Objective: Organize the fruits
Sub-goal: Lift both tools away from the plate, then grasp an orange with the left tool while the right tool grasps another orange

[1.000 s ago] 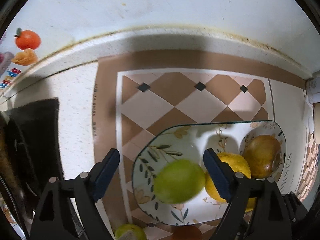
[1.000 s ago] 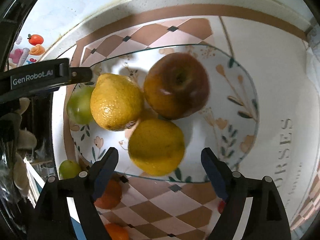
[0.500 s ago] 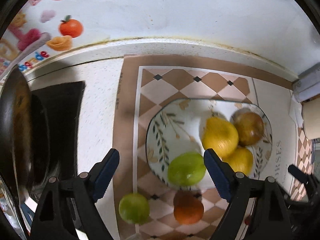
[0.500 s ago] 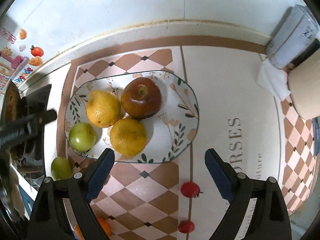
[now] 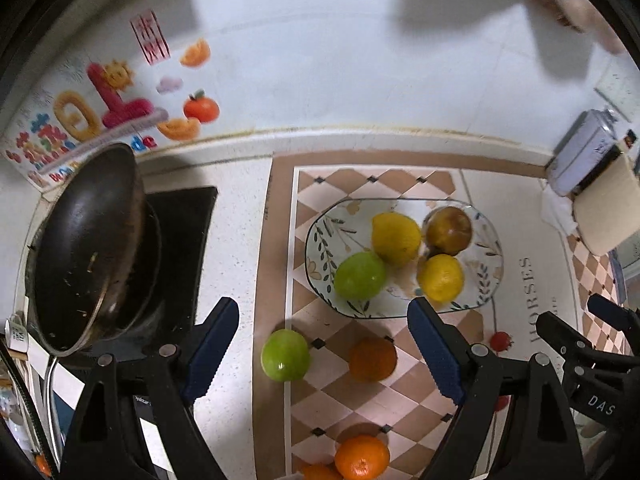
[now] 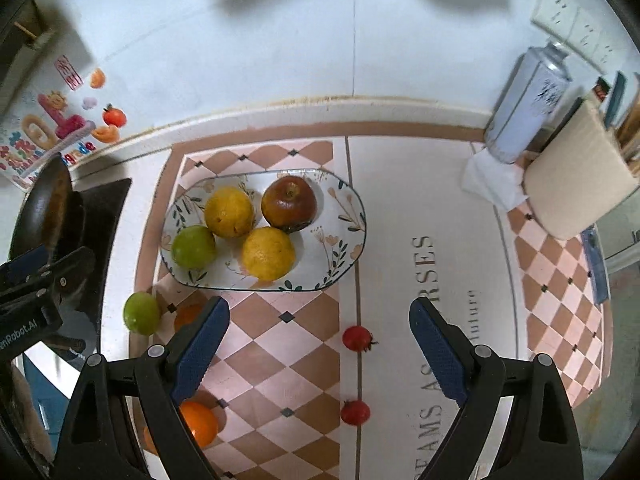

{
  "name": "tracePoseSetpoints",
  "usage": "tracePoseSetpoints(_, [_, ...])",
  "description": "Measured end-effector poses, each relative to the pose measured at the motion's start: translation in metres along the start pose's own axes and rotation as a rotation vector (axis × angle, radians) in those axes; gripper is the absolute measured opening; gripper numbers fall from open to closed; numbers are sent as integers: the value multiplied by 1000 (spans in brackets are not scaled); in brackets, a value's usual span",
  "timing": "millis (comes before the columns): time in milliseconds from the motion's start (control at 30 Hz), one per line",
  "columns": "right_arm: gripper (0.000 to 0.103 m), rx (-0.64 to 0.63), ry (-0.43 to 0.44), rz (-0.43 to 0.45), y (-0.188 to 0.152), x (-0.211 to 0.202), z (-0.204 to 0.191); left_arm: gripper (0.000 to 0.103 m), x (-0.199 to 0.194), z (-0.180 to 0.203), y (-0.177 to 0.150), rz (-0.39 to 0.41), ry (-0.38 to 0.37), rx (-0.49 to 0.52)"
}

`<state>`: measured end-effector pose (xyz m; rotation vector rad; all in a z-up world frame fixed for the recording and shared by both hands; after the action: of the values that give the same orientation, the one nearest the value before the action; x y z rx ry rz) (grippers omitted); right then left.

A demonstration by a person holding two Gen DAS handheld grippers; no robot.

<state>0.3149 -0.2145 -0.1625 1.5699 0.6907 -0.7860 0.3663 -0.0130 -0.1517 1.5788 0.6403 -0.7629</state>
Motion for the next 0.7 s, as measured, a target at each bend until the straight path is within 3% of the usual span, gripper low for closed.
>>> tracePoseSetpoints(367, [94,8,14,121,-8,-81,-7,86,-76,9,-12,126,-39,17])
tracePoseSetpoints(700, [94,31,51,164,-17,-109,-17,86,-104,0,-22,159,-55,-12])
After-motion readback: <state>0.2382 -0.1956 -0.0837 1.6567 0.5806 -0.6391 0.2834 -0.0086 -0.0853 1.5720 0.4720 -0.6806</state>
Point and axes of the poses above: each gripper's, at about its wrist camera, not at the fingertips, and x roughly the way its jaws point, z to its right, y to its top, the point moved 1 cm from there along x, roughly the way its jaws point, and after that the axes turned 12 degrees about z, right-handed, at the moved point
